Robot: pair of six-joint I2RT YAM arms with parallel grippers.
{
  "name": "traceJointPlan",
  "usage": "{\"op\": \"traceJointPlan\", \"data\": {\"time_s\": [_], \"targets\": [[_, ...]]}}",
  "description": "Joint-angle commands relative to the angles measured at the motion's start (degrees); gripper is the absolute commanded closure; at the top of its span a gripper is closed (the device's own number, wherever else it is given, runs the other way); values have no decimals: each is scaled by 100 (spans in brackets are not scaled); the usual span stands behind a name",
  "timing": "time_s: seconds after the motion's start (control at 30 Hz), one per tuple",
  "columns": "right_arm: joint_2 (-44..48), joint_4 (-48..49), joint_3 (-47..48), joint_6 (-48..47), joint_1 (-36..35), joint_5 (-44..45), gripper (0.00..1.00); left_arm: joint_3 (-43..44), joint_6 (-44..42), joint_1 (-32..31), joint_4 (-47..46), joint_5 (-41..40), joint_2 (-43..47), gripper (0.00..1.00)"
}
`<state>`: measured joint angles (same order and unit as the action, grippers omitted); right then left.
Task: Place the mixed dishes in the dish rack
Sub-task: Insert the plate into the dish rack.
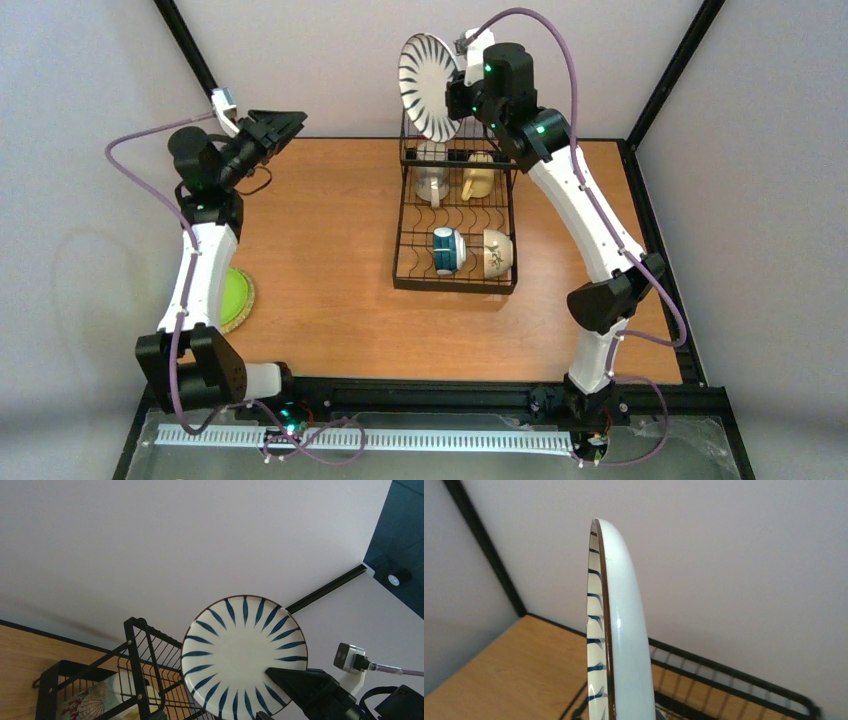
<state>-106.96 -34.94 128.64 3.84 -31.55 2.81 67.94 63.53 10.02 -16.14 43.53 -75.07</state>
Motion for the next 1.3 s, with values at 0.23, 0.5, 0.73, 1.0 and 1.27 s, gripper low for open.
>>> {"op": "traceJointPlan", "data": {"time_s": [0.23, 0.5, 0.73, 1.0, 1.27], "targets": [[283, 873, 260, -942, 0, 2110, 98, -252, -359, 53, 335, -58, 314, 0], [70, 952, 259, -1256, -48, 3208, 98, -335, -451, 53, 427, -49, 379, 0], [-149, 918, 300, -1237, -110, 3945, 98, -460, -476, 55, 470, -36, 400, 0], [-321, 706, 304, -798, -114, 4298, 98, -433, -766, 56, 907, -118, 492, 0], [-395, 561, 305, -539, -113, 4470, 98, -404, -994, 53, 1202, -155, 589, 0]]}}
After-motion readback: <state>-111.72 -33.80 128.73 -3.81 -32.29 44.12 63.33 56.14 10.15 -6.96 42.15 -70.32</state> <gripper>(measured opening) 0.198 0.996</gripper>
